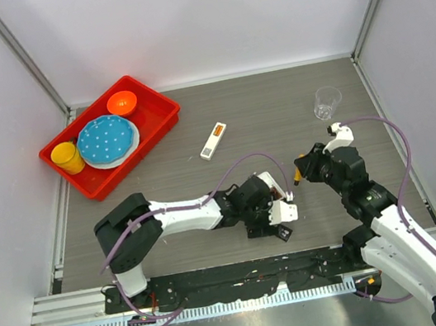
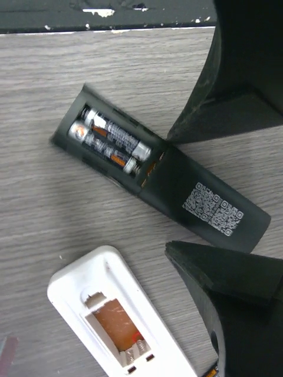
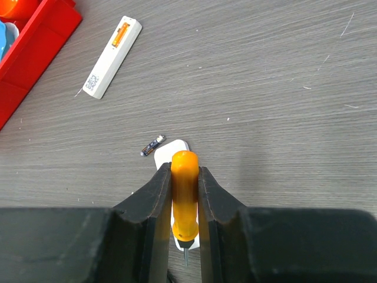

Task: Unload the batteries from the remote control

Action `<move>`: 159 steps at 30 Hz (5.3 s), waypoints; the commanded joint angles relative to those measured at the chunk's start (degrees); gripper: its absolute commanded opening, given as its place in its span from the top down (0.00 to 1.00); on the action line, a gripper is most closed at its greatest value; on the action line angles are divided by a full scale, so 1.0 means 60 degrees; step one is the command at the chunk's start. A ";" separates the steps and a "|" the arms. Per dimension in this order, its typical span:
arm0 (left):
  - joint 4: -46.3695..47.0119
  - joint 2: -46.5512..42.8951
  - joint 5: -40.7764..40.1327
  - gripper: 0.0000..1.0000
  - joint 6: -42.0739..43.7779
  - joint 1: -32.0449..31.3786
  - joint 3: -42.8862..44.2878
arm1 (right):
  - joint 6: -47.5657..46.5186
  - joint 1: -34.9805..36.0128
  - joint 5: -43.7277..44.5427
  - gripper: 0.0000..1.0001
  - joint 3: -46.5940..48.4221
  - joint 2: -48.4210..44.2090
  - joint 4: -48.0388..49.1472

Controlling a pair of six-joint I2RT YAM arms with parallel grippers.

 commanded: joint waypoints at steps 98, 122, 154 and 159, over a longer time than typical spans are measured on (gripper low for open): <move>-0.1319 -0.1215 -0.2927 0.18 -0.3735 0.0419 0.1092 | -0.0057 -0.0014 0.0313 0.99 -0.0342 -0.0275 -0.0060; 0.3355 -0.6151 -0.0715 0.00 -0.8524 0.3554 -0.3592 | 0.0002 -0.0029 0.0152 0.99 -0.0327 0.0428 0.0526; 0.0030 -0.0820 -0.3264 0.14 -0.4922 -0.0445 -0.0812 | 0.0105 -0.0029 -0.0127 0.99 -0.0386 0.0883 0.1171; -0.0175 -0.0732 -0.3014 0.20 -0.4745 -0.0445 -0.0855 | 0.0002 -0.0029 -0.0039 0.99 -0.0386 0.1043 0.1215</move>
